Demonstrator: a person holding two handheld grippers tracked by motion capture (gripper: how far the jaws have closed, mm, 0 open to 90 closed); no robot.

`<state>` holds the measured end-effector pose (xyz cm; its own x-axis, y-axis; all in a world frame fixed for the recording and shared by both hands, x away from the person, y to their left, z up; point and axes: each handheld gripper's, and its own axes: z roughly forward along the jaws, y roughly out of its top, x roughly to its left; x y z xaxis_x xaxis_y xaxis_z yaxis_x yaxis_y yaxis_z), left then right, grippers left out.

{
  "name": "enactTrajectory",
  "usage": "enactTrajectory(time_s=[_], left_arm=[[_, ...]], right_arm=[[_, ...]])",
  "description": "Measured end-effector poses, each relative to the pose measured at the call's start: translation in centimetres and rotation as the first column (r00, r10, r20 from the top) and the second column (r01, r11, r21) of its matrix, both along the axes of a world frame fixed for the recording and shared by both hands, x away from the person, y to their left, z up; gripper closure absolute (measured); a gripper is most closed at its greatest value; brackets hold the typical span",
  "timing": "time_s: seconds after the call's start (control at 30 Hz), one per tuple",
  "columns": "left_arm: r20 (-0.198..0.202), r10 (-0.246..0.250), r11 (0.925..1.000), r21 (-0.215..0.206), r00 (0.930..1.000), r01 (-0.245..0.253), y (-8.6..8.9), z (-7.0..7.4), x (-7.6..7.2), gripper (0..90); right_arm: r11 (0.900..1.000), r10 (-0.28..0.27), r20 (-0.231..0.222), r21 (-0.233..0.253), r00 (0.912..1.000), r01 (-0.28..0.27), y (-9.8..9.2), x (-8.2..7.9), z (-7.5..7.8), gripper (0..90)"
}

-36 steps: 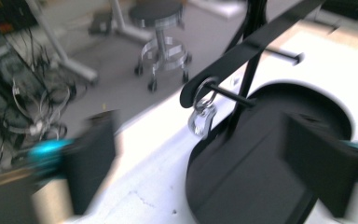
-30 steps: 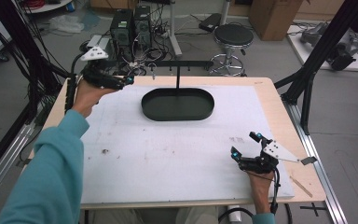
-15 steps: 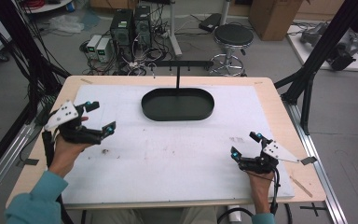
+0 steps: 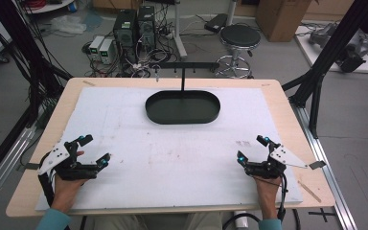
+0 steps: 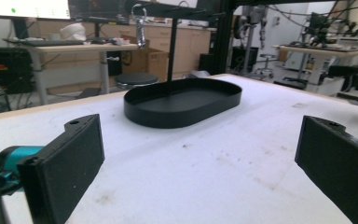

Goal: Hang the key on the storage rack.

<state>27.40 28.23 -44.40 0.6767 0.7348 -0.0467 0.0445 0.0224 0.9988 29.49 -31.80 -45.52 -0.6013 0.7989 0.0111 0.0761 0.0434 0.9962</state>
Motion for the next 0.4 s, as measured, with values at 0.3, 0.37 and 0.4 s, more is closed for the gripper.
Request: enactTrajectory(time_s=[0.3,0.37,0.4], left_arm=[[-0.008,0.021,0.999,0.039,0.9997,-0.021,-0.06,-1.14,-0.15,1.7],[-0.004,0.026,0.999,0.036,0.9997,-0.026,-0.07,-1.16,-0.19,1.7],[0.001,0.025,0.9988,0.042,0.9997,-0.025,-0.07,-1.15,-0.25,1.8]], right_arm=[[1.0,0.001,0.007,-0.003,1.0,-0.001,-0.01,-0.01,-0.01,1.3],[1.0,-0.001,0.011,-0.008,0.9999,0.001,0.01,0.0,-0.01,1.3],[1.0,-0.002,0.011,-0.009,0.9999,0.002,0.05,0.0,-0.01,1.3]])
